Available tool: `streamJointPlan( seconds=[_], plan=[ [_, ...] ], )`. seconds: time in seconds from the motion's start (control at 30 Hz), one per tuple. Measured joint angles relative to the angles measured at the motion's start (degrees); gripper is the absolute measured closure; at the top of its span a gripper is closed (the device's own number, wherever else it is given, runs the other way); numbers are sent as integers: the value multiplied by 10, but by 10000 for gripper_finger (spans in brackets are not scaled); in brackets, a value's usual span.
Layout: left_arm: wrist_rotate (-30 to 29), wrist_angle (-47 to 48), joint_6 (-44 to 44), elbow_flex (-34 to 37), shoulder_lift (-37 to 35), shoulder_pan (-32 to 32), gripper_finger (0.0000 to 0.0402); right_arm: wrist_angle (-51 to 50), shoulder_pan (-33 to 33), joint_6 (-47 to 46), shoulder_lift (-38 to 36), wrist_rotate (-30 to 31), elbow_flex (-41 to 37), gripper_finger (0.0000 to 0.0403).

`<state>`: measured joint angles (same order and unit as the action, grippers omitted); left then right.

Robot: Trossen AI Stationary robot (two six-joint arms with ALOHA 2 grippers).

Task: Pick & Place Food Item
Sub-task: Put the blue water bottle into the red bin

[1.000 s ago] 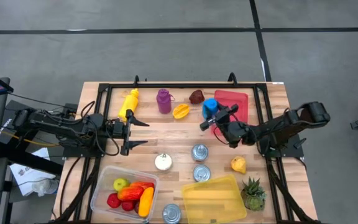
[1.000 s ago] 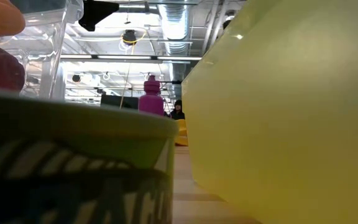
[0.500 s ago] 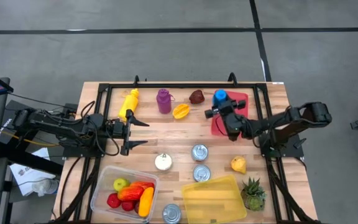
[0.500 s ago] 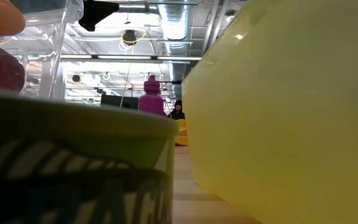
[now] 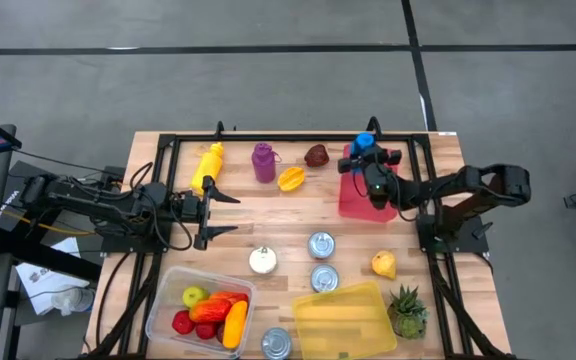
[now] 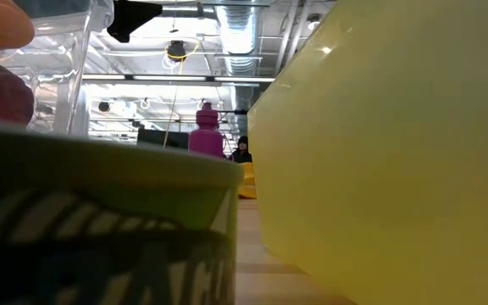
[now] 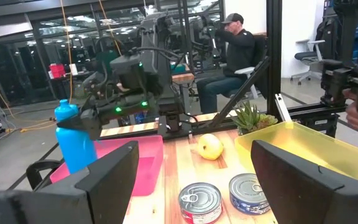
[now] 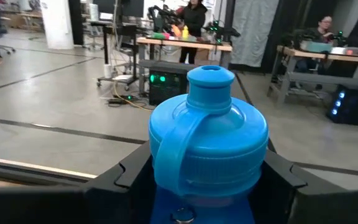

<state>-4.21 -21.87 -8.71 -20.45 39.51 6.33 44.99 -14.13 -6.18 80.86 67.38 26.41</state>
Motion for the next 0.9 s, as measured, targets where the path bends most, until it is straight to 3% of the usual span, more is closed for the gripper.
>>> streamJointPlan(
  seconds=[0.73, 0.9],
  plan=[
    [0, 0, 0, 0, 0, 0, 100, 13, -93, -56, 0, -138, -42, 219],
    [0, 0, 0, 0, 0, 0, 100, 26, -102, -56, 31, -162, -42, 219]
  ],
)
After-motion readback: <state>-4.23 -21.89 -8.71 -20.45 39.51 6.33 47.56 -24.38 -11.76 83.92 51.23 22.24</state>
